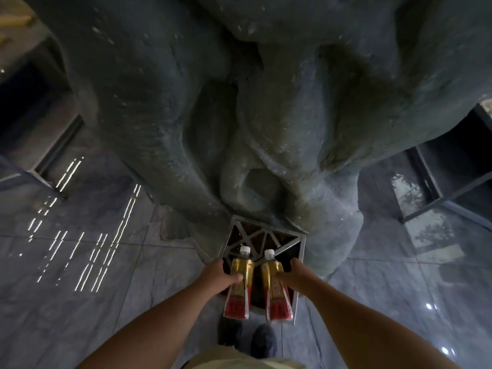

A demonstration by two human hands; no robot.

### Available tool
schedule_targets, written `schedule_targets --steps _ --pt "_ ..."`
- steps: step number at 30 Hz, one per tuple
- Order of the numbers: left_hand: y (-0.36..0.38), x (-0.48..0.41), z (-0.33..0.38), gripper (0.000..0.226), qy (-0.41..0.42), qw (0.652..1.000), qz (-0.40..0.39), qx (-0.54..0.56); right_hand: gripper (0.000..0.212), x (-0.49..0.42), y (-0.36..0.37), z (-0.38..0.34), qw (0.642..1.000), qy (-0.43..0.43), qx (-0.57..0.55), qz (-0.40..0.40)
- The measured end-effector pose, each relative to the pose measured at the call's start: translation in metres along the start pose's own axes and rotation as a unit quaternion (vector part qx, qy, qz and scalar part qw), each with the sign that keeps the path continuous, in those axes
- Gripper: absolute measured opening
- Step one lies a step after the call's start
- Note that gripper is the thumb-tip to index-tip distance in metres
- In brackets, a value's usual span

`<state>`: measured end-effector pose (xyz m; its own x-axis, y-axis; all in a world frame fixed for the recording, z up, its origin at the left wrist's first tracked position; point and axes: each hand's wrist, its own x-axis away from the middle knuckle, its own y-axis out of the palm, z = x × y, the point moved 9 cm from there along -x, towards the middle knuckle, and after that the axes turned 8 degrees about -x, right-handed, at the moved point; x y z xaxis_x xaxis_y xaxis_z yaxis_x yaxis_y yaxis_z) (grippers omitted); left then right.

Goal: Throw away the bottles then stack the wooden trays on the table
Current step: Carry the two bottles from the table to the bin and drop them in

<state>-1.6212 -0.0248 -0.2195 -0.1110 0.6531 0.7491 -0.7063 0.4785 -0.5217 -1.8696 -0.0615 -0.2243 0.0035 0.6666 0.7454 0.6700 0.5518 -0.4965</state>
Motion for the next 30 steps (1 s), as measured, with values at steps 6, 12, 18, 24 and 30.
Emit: schedule_targets --steps 6,12,18,24,30 --pt "-0.032 0.007 0.021 0.095 0.032 0.998 0.041 -0.045 0.052 0.008 -0.026 -0.034 0.994 -0.084 0.066 -0.003" --pt "-0.066 0.014 0.040 0.098 0.062 0.990 0.090 -0.084 0.059 0.028 -0.058 -0.085 0.981 -0.148 0.122 0.020" --pt "-0.091 0.033 0.047 0.094 0.084 0.975 0.139 -0.152 0.060 0.033 -0.063 -0.125 0.966 -0.182 0.179 0.025" --pt "-0.144 0.060 0.027 0.087 0.059 0.952 0.212 -0.213 0.077 0.040 -0.025 -0.191 0.919 -0.279 0.278 -0.007" --pt "-0.224 0.101 -0.032 0.068 0.004 0.937 0.277 -0.215 0.086 0.055 0.034 -0.292 0.889 -0.344 0.296 -0.061"
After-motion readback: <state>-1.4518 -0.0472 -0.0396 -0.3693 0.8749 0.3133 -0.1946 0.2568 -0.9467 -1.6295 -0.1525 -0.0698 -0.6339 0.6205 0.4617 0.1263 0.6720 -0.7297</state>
